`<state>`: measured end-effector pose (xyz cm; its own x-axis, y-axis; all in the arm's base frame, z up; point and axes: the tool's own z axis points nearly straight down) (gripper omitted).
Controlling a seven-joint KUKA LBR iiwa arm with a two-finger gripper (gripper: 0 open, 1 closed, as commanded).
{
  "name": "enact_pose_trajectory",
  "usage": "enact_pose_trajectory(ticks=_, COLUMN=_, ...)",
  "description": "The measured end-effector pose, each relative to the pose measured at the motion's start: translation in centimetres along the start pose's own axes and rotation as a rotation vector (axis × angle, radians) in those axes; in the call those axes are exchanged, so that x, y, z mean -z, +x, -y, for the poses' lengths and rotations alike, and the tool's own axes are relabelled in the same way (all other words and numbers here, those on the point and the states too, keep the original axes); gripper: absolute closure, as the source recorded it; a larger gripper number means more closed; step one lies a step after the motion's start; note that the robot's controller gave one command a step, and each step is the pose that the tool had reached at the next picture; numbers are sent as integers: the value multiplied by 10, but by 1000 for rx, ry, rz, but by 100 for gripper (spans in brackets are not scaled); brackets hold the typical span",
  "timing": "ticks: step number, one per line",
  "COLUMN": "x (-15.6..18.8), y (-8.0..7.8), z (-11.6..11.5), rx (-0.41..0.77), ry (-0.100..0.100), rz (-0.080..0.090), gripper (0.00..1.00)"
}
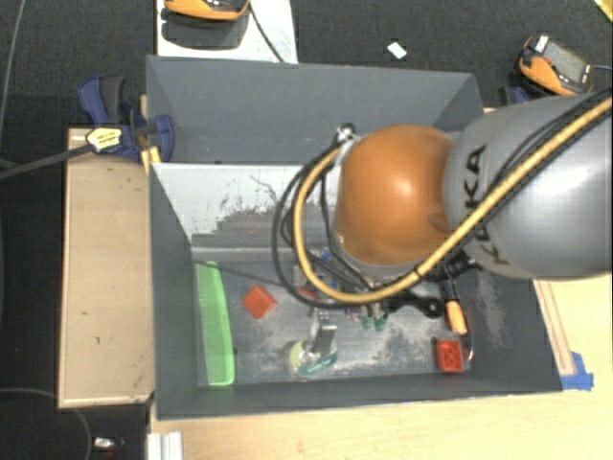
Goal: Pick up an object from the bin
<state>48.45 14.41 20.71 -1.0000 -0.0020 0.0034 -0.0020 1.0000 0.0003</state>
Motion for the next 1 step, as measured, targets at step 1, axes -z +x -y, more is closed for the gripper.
enact_pose_trajectory(ticks=1, x=2, y=-2, z=1, rx=-5, ry=-1, rz=6, gripper=0)
